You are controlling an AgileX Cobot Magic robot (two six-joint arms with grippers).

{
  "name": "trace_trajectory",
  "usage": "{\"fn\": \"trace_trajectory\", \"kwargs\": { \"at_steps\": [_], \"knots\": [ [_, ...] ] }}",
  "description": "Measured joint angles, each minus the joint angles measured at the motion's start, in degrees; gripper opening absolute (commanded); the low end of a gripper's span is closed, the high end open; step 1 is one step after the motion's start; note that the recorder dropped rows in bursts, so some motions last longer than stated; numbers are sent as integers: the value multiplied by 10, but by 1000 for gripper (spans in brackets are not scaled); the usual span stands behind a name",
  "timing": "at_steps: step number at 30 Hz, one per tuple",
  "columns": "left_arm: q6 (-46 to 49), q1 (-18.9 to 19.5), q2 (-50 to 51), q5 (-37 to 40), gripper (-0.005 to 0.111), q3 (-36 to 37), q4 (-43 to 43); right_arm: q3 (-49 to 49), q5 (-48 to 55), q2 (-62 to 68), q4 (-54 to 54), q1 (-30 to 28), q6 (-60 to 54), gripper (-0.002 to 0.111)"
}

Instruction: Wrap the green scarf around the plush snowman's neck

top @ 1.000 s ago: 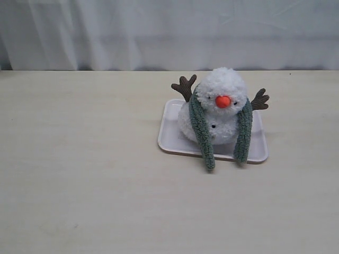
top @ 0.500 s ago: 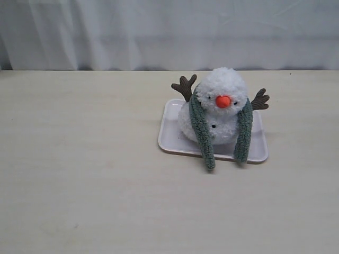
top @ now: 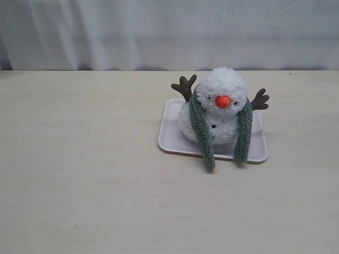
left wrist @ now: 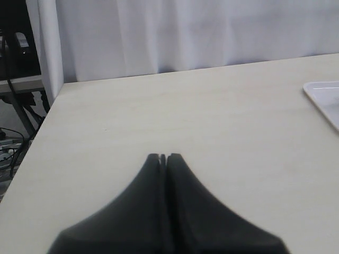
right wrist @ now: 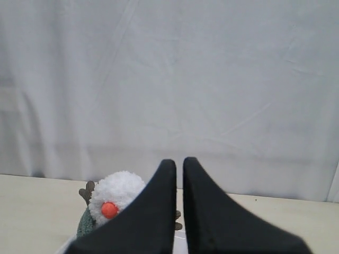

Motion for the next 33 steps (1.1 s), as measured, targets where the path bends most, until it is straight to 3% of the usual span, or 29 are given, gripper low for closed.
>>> {"fn": "trace_trajectory", "kwargs": {
  "at_steps": [28, 33],
  "knots": [
    [0, 0, 0, 0, 0, 0, 0, 0, 0, 0, 0, 0, 1, 4],
    [0, 0, 0, 0, 0, 0, 0, 0, 0, 0, 0, -37, 1, 4]
  ]
}}
